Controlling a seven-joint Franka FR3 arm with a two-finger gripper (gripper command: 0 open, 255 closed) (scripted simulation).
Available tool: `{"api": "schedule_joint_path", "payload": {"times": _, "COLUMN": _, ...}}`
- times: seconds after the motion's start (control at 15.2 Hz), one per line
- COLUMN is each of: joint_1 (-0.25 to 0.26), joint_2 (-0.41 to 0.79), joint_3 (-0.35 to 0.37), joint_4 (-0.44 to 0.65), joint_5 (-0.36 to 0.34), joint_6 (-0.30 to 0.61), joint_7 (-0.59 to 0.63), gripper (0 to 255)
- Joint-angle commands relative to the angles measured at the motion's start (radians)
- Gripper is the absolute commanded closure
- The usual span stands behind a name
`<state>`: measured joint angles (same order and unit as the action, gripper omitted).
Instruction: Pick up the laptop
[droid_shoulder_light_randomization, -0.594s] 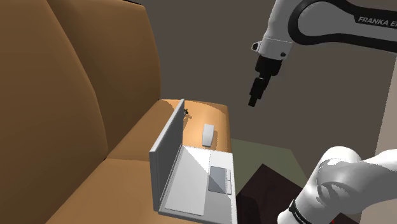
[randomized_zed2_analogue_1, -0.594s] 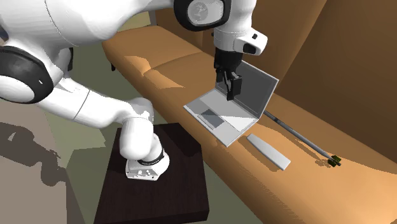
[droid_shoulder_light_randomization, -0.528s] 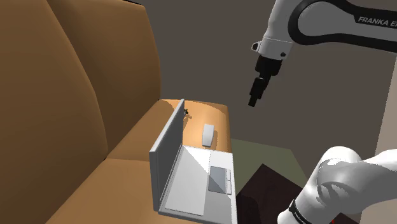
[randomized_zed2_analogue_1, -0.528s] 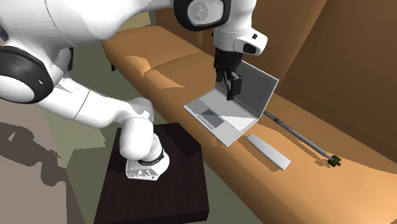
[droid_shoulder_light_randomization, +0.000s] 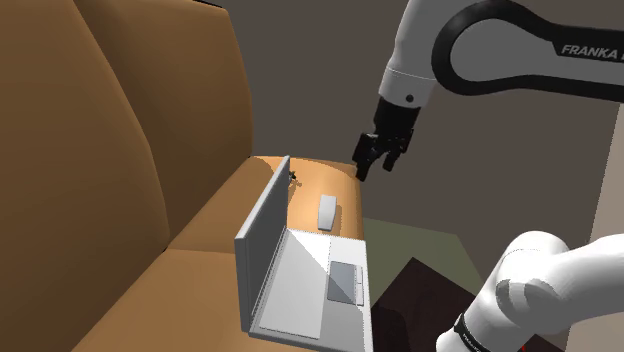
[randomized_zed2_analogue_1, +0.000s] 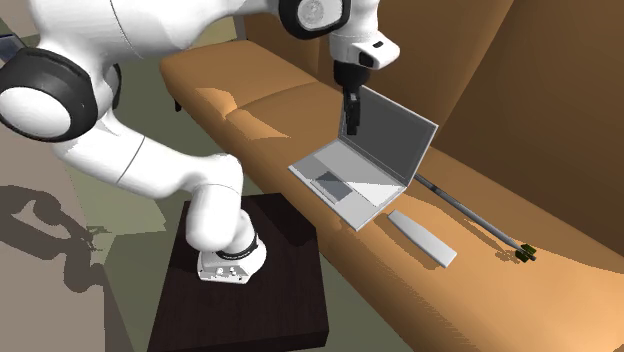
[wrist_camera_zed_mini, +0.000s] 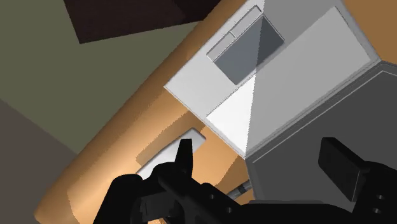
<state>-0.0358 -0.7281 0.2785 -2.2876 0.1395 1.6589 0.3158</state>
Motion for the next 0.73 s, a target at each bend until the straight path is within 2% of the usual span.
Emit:
{"api": "schedule_joint_path", "payload": {"times": 0.0, "joint_1": -0.025, "joint_2": 0.031, "joint_3": 0.07, "joint_4": 0.016, "joint_5": 0.02, "joint_6": 0.036, "joint_7": 0.137, "gripper": 0}}
{"api": "schedule_joint_path", "payload": {"times": 0.33, "joint_1": -0.11, "joint_2": 0.154, "joint_3": 0.253, "joint_4": 0.105, "joint_5": 0.027, "joint_6": 0.112, "joint_7": 0.466, "gripper": 0}}
{"api": "schedule_joint_path", "payload": {"times": 0.66, "joint_1": -0.233, "joint_2": 0.337, "joint_3": 0.452, "joint_4": 0.253, "joint_5": -0.052, "joint_6": 0.161, "joint_7": 0.818, "gripper": 0}}
